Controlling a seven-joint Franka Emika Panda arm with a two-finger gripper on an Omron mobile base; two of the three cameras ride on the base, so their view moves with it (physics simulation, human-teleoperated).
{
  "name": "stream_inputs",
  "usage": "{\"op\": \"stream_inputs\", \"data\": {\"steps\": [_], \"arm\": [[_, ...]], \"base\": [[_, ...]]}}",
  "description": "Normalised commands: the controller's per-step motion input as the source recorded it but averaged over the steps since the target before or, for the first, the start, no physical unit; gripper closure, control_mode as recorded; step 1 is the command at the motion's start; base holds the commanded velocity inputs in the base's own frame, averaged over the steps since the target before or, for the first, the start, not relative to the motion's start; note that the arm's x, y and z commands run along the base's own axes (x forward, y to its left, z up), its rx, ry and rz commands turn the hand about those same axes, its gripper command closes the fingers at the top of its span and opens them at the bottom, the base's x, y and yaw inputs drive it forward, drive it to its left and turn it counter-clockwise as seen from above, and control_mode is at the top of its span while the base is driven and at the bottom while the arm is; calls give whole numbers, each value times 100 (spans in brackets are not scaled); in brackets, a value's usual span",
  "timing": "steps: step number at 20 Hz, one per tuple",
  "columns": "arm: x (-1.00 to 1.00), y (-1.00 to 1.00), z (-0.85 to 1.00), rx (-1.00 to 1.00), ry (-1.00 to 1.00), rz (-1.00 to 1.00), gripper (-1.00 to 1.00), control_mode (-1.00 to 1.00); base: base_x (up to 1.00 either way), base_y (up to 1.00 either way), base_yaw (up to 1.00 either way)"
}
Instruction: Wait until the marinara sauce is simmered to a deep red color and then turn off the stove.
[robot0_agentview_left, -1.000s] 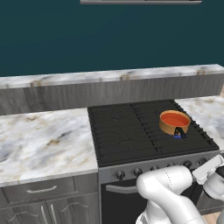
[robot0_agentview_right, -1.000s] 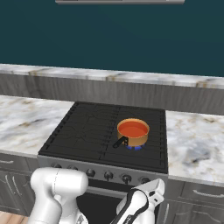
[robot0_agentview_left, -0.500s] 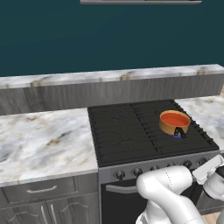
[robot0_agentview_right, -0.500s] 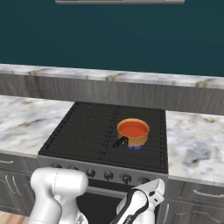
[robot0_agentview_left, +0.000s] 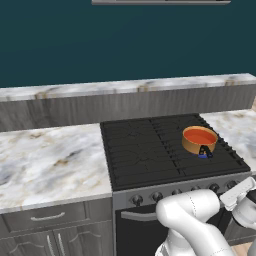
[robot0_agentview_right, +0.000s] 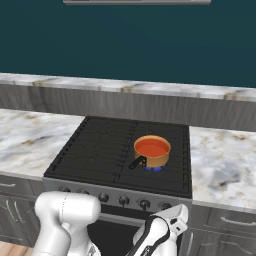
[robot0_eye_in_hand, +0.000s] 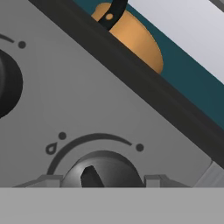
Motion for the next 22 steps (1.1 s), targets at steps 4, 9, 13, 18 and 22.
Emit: {"op": "stream_inputs", "data": {"steps": [4, 9, 13, 18, 22], "arm": [[0, 0, 0, 0, 0, 0, 100, -100], [0, 0, 0, 0, 0, 0, 100, -100], [0, 0, 0, 0, 0, 0, 100, -100], [0, 0, 0, 0, 0, 0, 100, -100], [0, 0, 0, 0, 0, 0, 100, -100]], "base": [[0, 0, 0], [0, 0, 0], [0, 0, 0], [0, 0, 0], [0, 0, 0]]}}
